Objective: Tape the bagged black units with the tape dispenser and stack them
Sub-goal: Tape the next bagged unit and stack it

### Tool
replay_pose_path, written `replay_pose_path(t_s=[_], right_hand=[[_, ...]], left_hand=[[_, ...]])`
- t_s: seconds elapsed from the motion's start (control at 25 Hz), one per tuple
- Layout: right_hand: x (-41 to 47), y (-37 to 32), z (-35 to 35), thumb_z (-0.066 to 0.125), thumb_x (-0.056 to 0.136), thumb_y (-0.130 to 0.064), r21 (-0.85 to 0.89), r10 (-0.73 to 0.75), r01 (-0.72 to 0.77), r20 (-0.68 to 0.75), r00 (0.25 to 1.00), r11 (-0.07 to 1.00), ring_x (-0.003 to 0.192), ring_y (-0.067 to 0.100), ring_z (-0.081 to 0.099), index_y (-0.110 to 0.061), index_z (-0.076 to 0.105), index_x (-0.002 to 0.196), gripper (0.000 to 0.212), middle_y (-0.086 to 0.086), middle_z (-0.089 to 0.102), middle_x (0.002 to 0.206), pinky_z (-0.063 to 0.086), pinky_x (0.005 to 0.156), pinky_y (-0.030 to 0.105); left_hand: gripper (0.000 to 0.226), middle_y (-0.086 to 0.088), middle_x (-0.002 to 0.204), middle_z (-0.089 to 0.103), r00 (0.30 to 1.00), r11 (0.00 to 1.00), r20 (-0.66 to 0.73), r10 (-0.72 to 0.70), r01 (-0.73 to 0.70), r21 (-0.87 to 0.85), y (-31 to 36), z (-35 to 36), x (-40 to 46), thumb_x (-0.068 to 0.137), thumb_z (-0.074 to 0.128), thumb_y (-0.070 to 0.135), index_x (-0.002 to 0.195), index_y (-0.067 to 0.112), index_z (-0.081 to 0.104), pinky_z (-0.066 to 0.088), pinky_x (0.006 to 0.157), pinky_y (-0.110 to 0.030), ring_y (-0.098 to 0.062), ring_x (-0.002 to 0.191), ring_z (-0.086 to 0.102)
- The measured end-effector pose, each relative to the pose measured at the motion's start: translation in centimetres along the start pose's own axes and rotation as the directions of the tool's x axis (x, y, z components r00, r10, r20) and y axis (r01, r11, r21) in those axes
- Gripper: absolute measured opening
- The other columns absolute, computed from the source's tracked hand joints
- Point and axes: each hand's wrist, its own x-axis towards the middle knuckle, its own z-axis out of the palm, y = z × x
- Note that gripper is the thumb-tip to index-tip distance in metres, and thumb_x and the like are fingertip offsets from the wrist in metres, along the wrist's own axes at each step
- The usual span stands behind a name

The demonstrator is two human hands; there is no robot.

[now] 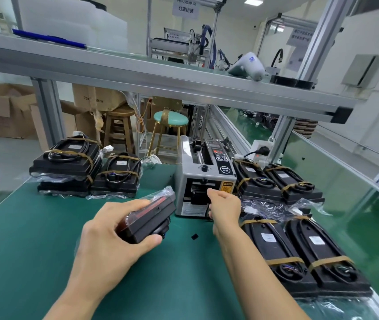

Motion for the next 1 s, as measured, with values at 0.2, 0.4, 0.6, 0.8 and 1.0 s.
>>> replay_pose_path(t_s=[0.2,0.4,0.6,0.8,1.0], right_hand=[[0.9,-0.2,1.1,0.075,0.081,-0.016,0.061,0.105,-0.101,-0.063,0.992,0.993,0.057,0.014,0.043,-0.016,0.066,0.072,0.013,0.000,0.057,0.069,0.044,0.065,0.031],[0.4,-1.1,1.7,0.072,0.083,-0.012,0.163,0.221,-0.204,-0.095,0.971,0.965,0.054,0.014,0.039,-0.010,0.064,0.081,0.009,0.003,0.054,0.072,0.035,0.048,0.025],[-6.5,-2.0,-0.6,0.071,0.084,-0.023,0.210,-0.080,-0.028,0.487,0.870,0.977,0.080,0.007,0.065,-0.019,0.073,0.076,0.009,-0.008,0.071,0.087,0.047,0.067,0.017],[-10.3,-1.8,-0.7,0.068,0.085,-0.012,0.188,-0.242,0.156,0.655,0.716,0.970,0.113,-0.005,0.055,-0.012,0.073,0.076,0.011,-0.015,0.059,0.125,0.036,0.095,0.019],[-10.0,-1.3,-0.3,0.066,0.085,-0.008,0.191,-0.271,0.194,0.610,0.744,0.962,0.119,-0.002,0.052,0.002,0.072,0.083,0.011,-0.012,0.055,0.129,0.035,0.101,0.022]], left_hand=[[0.071,0.026,0.102,0.063,1.000,1.000,0.003,0.016,-0.016,0.010,0.0,0.2,-0.1,0.045,0.094,0.029,0.101,0.058,0.060,0.047,0.079,-0.021,0.003,0.092,0.060],[0.064,0.023,0.101,0.063,1.000,1.000,0.002,0.003,-0.003,-0.006,0.1,0.1,0.0,0.045,0.086,0.038,0.101,0.058,0.061,0.051,0.081,-0.032,-0.002,0.091,0.062],[0.062,0.021,0.100,0.064,0.999,1.000,-0.033,-0.015,0.014,-0.017,0.1,0.1,-0.1,0.045,0.081,0.039,0.102,0.056,0.062,0.052,0.084,-0.036,-0.004,0.092,0.063],[0.064,0.020,0.100,0.065,0.998,1.000,-0.061,-0.001,-0.001,-0.020,0.0,0.2,-0.3,0.045,0.082,0.036,0.103,0.055,0.062,0.052,0.086,-0.036,-0.004,0.094,0.064],[0.063,0.018,0.100,0.065,0.997,1.000,-0.080,-0.015,0.013,-0.024,-0.1,0.3,-0.3,0.045,0.082,0.037,0.103,0.053,0.063,0.053,0.085,-0.039,-0.004,0.094,0.064]])
